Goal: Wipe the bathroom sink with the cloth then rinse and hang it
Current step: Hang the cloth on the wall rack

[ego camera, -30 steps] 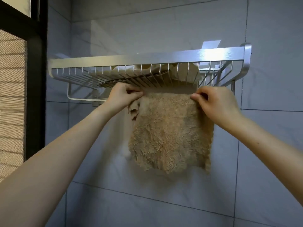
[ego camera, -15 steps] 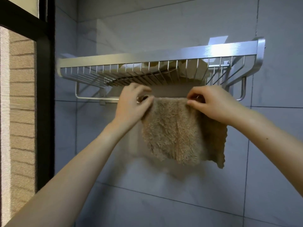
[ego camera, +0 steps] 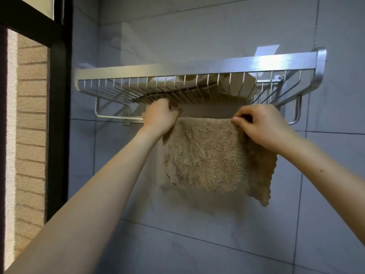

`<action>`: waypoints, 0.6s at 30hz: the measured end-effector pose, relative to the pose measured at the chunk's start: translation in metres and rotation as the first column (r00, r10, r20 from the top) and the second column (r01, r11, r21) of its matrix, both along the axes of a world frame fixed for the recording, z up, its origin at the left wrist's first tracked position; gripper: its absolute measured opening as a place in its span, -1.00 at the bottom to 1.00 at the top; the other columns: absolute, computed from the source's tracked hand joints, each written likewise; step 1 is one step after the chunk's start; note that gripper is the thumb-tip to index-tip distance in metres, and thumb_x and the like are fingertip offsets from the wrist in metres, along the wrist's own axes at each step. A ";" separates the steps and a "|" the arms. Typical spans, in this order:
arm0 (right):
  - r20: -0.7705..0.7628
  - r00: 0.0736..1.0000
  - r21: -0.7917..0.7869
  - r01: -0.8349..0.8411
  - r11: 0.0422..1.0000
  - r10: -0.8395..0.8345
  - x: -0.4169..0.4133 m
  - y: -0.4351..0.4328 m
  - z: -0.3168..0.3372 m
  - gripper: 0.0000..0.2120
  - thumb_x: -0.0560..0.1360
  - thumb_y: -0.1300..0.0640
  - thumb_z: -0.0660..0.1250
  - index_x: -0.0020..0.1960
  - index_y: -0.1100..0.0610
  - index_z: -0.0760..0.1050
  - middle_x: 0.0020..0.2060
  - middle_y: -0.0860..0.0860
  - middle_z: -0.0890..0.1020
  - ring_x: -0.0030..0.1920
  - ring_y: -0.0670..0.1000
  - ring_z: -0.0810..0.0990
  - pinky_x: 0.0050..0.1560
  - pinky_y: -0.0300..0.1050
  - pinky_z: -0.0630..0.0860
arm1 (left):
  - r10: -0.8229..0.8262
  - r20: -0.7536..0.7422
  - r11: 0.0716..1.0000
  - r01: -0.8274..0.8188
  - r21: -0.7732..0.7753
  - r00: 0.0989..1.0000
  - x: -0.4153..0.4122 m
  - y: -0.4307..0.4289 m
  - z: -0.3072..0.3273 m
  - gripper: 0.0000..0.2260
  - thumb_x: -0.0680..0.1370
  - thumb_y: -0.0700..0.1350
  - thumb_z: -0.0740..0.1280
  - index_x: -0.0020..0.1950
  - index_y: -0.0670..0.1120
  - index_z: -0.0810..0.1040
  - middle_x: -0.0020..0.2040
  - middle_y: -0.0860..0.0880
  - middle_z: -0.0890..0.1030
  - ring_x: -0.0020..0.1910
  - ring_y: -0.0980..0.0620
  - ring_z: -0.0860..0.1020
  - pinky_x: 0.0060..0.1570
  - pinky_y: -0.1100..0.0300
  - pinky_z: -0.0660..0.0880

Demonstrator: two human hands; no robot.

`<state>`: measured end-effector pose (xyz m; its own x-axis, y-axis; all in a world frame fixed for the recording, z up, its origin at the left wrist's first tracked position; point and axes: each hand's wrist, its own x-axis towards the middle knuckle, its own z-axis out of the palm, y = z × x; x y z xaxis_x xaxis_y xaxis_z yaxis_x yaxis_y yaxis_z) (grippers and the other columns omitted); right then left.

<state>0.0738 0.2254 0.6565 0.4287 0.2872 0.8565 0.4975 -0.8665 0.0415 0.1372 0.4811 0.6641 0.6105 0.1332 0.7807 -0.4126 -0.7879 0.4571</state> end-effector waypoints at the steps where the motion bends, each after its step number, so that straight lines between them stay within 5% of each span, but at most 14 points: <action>1: -0.005 1.000 -0.006 0.007 1.000 -0.008 0.000 0.000 0.001 -0.82 0.58 0.07 0.27 0.06 0.08 0.63 -0.09 -0.01 0.67 -0.11 -0.04 0.56 -0.06 -0.11 0.48 | 0.043 0.072 0.998 -0.040 -0.040 0.997 0.001 0.001 -0.001 -0.66 0.40 0.19 0.21 0.00 0.06 0.61 -0.01 -0.08 0.64 0.09 -0.22 0.53 0.12 -0.11 0.48; 3: -0.006 1.000 -0.024 0.021 0.999 -0.021 0.000 -0.001 0.000 -0.80 0.59 0.08 0.25 0.07 0.09 0.62 -0.08 0.01 0.67 -0.09 0.00 0.58 -0.08 -0.10 0.47 | 0.078 0.293 0.992 -0.045 -0.117 0.953 -0.007 -0.002 -0.011 -0.70 0.49 0.10 0.23 0.03 -0.04 0.62 0.01 -0.08 0.58 0.09 -0.15 0.48 0.07 0.07 0.41; 5: 0.012 1.000 -0.037 0.028 0.999 -0.027 -0.002 -0.002 -0.002 -0.80 0.60 0.10 0.22 0.08 0.11 0.61 -0.08 0.03 0.67 -0.08 0.03 0.59 -0.07 -0.05 0.50 | 0.006 0.426 1.000 -0.009 0.005 0.904 -0.017 -0.003 -0.025 -0.77 0.54 0.06 0.26 -0.01 -0.05 0.63 -0.07 0.01 0.49 0.04 -0.04 0.42 -0.02 0.16 0.28; 8: 0.059 0.997 -0.041 0.043 0.998 -0.041 -0.007 -0.005 -0.007 -0.82 0.58 0.07 0.26 0.10 0.08 0.57 -0.06 -0.01 0.66 -0.06 0.02 0.59 -0.06 0.04 0.56 | -0.098 0.396 0.959 -0.019 0.282 0.913 -0.020 0.000 -0.042 -0.76 0.53 0.09 0.29 0.04 -0.01 0.63 -0.07 0.04 0.51 0.00 0.00 0.44 0.00 0.07 0.38; 10: 0.073 0.996 -0.047 0.055 0.997 -0.051 -0.010 -0.008 -0.010 -0.84 0.55 0.06 0.30 0.08 0.07 0.59 -0.08 -0.02 0.65 -0.05 0.02 0.60 -0.05 0.07 0.57 | -0.117 0.389 0.946 -0.017 0.325 0.914 -0.013 0.003 -0.044 -0.79 0.53 0.03 0.31 0.08 -0.01 0.62 -0.04 0.02 0.53 0.00 -0.01 0.48 0.02 0.01 0.44; 18: 0.145 0.988 0.166 0.031 0.986 -0.056 -0.004 -0.003 -0.003 -0.82 0.54 0.03 0.32 -0.03 0.07 0.67 -0.18 -0.02 0.69 -0.14 -0.02 0.61 -0.07 0.03 0.58 | -0.176 0.219 0.980 0.150 0.130 0.960 -0.001 -0.001 -0.013 -0.80 0.56 -0.05 0.26 -0.03 -0.07 0.66 -0.06 -0.04 0.67 0.02 -0.09 0.57 0.01 0.04 0.46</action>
<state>0.0696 0.2226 0.6530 0.3019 0.1223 0.9455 0.4583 -0.8882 -0.0314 0.1360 0.4798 0.6512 0.4204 -0.0485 0.9061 -0.6229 -0.7416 0.2492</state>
